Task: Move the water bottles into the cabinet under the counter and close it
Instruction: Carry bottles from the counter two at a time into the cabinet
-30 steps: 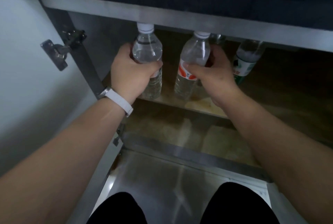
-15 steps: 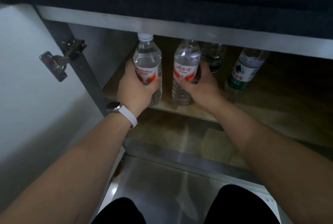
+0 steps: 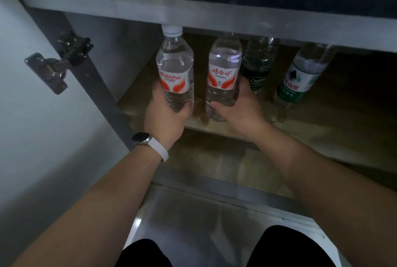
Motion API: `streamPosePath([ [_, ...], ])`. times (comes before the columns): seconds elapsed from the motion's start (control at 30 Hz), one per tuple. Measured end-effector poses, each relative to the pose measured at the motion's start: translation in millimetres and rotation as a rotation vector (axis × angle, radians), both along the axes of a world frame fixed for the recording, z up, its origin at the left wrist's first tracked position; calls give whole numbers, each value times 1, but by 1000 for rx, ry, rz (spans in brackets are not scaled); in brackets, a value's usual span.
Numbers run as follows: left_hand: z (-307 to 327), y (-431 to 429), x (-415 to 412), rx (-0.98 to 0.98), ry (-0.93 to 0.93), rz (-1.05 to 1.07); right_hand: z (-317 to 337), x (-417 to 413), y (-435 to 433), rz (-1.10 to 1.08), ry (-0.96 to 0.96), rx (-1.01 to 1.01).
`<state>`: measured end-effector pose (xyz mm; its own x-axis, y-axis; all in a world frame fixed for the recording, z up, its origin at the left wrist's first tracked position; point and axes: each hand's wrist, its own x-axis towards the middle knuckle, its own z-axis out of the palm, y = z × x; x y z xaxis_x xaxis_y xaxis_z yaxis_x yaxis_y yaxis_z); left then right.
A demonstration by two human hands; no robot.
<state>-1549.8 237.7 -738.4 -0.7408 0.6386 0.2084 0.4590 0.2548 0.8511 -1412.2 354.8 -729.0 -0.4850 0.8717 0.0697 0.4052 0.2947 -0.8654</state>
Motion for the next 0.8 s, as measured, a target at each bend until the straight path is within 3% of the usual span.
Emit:
streamPosePath([
  [0.5, 2, 35, -34, -68, -19, 62, -13, -56, 25, -27, 65, 25],
  [0.8, 11, 32, -35, -142, -29, 41, -1, -57, 23, 42, -65, 71],
])
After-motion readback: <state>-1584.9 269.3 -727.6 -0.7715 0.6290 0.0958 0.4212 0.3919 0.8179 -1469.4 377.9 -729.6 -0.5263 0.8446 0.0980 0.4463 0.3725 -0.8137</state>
